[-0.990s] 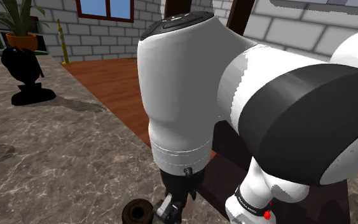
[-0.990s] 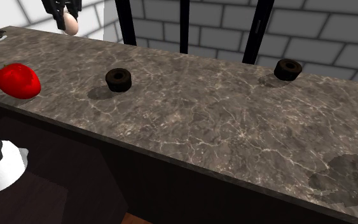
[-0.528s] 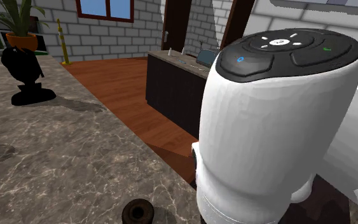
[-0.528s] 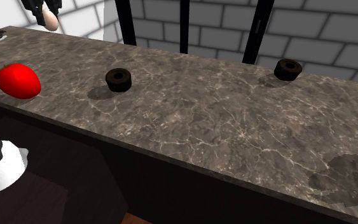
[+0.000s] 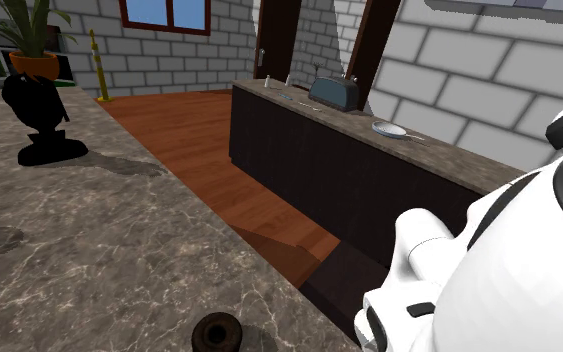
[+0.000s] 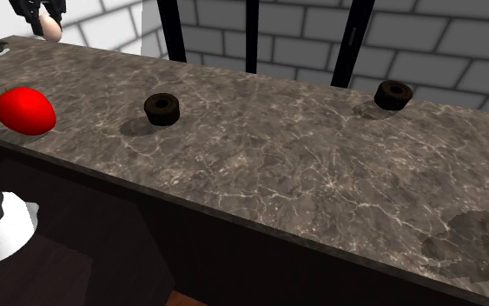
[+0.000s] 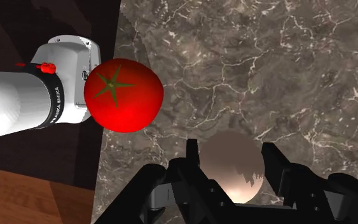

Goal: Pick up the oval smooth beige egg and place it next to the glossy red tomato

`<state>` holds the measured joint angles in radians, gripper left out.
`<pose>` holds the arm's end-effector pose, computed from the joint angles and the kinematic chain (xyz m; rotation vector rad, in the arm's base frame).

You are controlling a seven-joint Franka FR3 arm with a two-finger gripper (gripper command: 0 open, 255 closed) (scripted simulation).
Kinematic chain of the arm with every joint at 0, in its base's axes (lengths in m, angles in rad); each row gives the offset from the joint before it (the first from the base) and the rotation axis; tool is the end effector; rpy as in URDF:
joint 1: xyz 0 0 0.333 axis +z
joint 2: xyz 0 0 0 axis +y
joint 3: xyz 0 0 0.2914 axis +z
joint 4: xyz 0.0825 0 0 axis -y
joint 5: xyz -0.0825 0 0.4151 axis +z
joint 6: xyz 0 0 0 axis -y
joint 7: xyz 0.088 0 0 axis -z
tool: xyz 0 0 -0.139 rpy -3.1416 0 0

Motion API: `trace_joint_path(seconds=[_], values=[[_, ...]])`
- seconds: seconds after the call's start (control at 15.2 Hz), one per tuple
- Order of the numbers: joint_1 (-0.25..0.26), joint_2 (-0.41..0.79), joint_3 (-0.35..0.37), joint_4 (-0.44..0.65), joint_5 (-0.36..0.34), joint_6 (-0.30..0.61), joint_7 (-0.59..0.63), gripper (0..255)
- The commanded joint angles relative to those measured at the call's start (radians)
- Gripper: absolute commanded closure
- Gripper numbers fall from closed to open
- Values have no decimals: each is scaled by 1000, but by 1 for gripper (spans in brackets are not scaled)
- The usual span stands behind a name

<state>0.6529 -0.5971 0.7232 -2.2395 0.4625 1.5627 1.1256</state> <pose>0.0090 0.4406 0.4555 2.9853 0.1151 -0.2148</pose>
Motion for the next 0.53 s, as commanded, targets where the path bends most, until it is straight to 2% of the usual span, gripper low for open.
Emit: trace_joint_path(seconds=[0.0, 0.46], values=[[2, 0, 10, -24, 7, 24, -2, 255], [3, 10, 46, -104, 27, 117, -12, 255]])
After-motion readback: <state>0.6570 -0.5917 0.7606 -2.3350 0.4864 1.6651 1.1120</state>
